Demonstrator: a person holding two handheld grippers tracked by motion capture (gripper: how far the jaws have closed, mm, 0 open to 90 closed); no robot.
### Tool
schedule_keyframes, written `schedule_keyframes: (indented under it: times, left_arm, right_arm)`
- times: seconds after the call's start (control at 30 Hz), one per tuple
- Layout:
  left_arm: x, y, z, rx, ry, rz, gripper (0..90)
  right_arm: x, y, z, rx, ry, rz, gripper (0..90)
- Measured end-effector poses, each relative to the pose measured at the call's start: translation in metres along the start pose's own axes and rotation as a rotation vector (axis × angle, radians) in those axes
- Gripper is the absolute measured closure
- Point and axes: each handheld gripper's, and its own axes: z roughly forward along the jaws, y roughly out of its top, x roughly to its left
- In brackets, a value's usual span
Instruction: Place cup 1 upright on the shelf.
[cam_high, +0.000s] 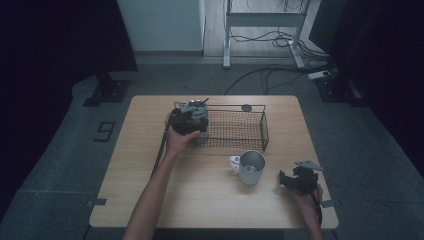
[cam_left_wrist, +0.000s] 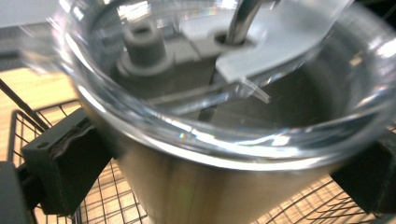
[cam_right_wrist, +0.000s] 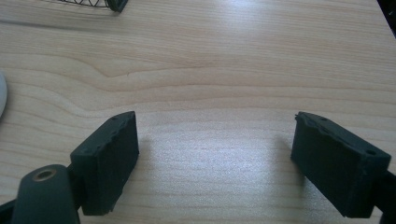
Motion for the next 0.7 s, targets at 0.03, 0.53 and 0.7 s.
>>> schedule_keyframes:
  times: [0.03,0.53,0.7]
  left_arm:
    - [0.000,0.001,-0.002,-0.003,-0.001,-0.003,1.8]
    - [0.005,-0.008,-0.033,-0.029,-0.010,-0.011,2.7]
    - [0.004,-0.016,-0.045,-0.046,-0.049,-0.013,3.1]
  right_arm:
    - [0.000,0.000,0.000,0.000,0.001,-0.001,14.6]
    - [0.000,0.000,0.000,0.002,0.001,-0.002,14.7]
    - [0.000,0.000,0.000,0.001,-0.001,0.002,14.8]
